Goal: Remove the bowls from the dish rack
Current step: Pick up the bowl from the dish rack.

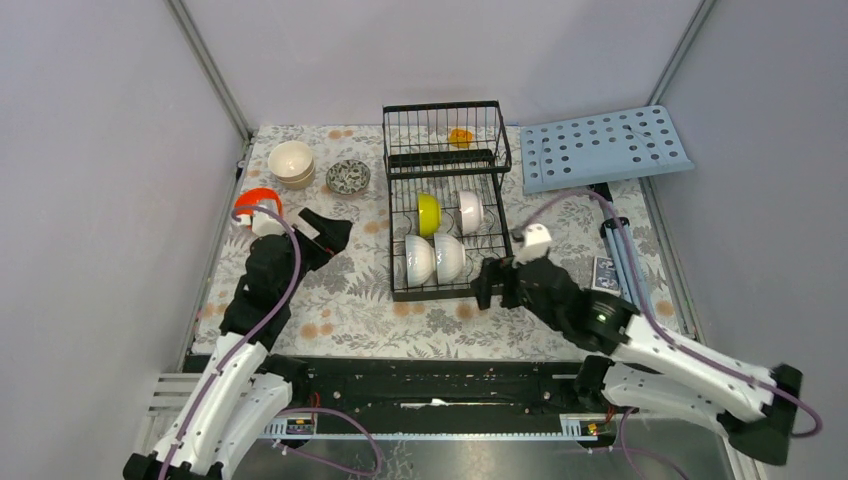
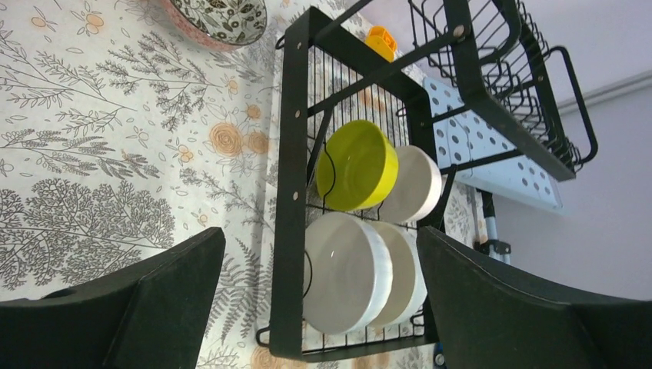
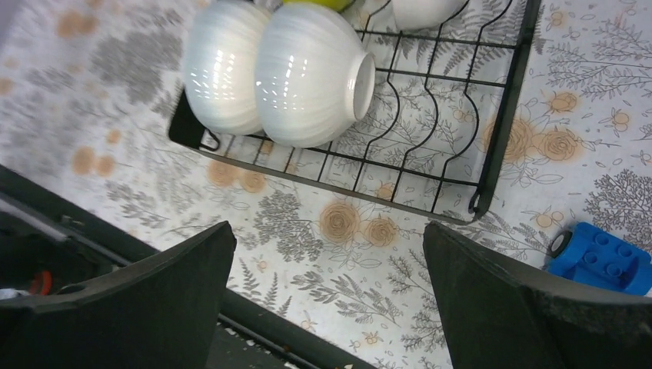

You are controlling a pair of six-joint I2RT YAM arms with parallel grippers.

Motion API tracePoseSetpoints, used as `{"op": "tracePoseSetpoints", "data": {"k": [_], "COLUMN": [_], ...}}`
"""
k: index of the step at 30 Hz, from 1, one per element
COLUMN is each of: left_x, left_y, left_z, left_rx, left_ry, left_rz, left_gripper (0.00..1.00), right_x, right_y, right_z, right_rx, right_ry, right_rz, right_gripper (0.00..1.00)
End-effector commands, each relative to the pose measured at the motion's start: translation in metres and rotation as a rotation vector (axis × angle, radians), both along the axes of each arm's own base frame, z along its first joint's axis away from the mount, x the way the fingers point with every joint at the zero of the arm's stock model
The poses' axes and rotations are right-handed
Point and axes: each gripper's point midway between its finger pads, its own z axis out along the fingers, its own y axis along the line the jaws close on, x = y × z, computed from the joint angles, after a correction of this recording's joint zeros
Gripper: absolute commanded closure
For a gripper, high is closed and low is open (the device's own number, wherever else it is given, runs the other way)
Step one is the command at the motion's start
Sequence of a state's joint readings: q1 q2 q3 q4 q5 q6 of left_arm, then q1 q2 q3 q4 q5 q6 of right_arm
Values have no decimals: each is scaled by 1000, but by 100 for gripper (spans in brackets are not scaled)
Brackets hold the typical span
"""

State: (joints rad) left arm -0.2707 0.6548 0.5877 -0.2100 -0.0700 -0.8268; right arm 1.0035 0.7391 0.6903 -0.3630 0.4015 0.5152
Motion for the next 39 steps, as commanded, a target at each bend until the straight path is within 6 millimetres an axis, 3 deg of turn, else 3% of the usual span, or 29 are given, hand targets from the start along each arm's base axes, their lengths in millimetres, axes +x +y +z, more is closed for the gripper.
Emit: {"op": "tracePoseSetpoints", "data": {"k": [1, 7, 12, 20, 39], "left_x": [-10, -19, -23, -23, -23], "left_y": [-11, -18, -24, -22, -26], "left_z": [-1, -21, -24, -29, -35], "left_rx": [40, 41, 31, 33, 25], "left_ry": [-42, -13, -9, 10, 24], "left_rz": [-104, -160, -195, -182, -201], "left_gripper": [1, 1, 1, 1, 1], "right_x": [15, 43, 63, 91, 107], "right_y": [31, 67, 82, 83, 84], "right_z": [0, -4, -19, -36, -68], "right_rx": [-78, -152, -216, -177, -223], "right_ry": [-4, 20, 36, 82, 161], "right_rz": [61, 53, 23, 37, 51], "right_gripper": [0, 0, 0, 0, 0]}}
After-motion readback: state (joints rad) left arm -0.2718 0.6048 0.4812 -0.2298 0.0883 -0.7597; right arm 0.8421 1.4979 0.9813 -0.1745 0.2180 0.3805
